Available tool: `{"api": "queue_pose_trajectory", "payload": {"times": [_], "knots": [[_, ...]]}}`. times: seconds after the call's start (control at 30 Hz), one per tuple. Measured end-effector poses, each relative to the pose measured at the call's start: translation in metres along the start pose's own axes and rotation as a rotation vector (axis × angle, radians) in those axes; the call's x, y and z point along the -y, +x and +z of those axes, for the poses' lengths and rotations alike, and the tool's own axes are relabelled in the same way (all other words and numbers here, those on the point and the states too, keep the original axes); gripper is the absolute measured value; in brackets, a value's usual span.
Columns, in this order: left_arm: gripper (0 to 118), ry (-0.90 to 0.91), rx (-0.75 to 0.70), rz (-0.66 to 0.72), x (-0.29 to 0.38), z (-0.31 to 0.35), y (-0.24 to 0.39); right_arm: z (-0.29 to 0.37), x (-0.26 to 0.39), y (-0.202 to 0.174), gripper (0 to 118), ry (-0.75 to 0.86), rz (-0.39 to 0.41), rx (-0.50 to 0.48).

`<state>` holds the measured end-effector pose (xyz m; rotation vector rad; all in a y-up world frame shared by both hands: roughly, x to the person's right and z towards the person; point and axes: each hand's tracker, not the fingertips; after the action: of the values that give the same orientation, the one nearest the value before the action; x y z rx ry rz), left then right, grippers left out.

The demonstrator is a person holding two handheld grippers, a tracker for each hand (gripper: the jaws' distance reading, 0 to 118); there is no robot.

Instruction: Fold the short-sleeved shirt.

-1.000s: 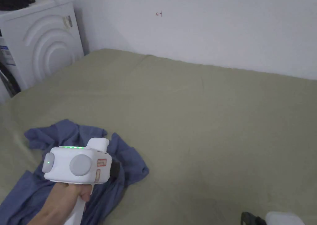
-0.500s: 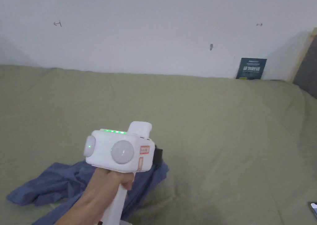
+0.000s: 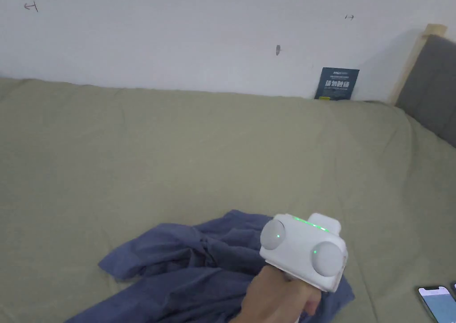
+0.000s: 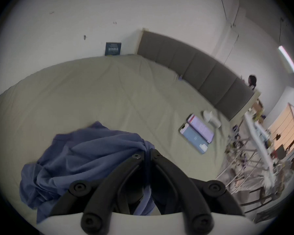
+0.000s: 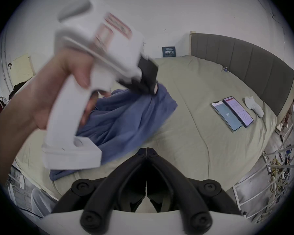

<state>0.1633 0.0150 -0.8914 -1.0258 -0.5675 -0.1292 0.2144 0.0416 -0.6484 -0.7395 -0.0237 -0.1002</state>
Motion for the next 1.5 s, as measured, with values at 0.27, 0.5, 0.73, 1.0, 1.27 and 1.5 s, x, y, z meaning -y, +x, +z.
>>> {"api": "queue_pose_trajectory", "payload": {"times": [0.27,0.5,0.73,1.0,1.27,1.5], "knots": [[38,0.017,0.027,0.069,0.031,-0.007,-0.016,-0.009,0.002,-0.001,1,-0.020,-0.013,-0.017],[114,0.083,0.035,0.129,0.079,0.100,-0.040,0.013,-0.002,-0.010,1,0.021,0.002,-0.045],[56,0.248,-0.018,0.317,0.207,0.229,-0.093,0.036,-0.001,-0.032,1,0.071,0.030,-0.109],[4,0.255,-0.241,0.526,0.341,0.307,-0.130,0.047,0.010,-0.054,1,0.094,0.102,-0.152],[4,0.299,-0.334,0.617,0.367,0.320,-0.156,0.051,0.014,-0.077,1,0.084,0.140,-0.170],[4,0.258,-0.330,0.563,0.335,0.304,-0.189,0.042,0.010,-0.077,1,0.073,0.157,-0.170]]}}
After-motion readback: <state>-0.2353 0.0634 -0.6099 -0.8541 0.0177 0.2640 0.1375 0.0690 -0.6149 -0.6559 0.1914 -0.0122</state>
